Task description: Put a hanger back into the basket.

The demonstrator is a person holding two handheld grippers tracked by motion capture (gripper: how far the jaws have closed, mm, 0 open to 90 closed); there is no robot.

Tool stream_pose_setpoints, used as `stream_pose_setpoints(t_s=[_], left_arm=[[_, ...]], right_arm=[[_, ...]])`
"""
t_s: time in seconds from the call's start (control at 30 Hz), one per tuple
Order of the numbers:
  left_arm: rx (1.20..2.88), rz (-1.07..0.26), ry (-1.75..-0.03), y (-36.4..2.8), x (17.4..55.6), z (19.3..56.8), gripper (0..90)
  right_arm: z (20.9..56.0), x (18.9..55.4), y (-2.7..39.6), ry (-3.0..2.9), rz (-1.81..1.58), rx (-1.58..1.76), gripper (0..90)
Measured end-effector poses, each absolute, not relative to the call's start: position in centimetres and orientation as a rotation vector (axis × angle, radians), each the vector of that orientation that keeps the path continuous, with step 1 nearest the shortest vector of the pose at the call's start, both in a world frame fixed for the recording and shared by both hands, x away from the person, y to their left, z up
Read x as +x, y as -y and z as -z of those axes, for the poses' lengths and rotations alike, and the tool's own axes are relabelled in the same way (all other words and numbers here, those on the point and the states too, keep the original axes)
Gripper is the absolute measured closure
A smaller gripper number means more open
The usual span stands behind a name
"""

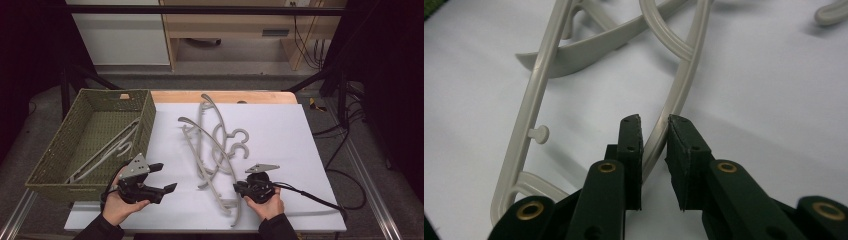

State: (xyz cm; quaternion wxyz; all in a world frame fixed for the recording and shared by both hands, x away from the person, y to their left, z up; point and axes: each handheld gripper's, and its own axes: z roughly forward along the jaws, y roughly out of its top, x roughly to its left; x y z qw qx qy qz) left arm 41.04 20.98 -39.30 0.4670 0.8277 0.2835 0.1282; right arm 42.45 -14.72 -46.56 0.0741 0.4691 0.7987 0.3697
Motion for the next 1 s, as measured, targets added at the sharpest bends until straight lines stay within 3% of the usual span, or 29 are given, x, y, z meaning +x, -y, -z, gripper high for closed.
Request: stream_pose_setpoints(t_s=[0.37,0.67,1.0], left_arm=[[2.035,-0.309,-0.684,-20.4,40.9,39.4,19.4],[2.017,-0.286,-0.676,-18.6,41.5,37.9,19.9],[2.034,-0.270,-0.685,-13.8,43.6,36.9,20.5]], right_arm=[[47.0,41.9,14.2,-2.442,-1.231,1.366,74.7],[44.9,42.0,16.1,-2.330,-1.266,1.158,52.7],[43.1,42.6,21.1,-2.169,-1.318,1.146,39.4]])
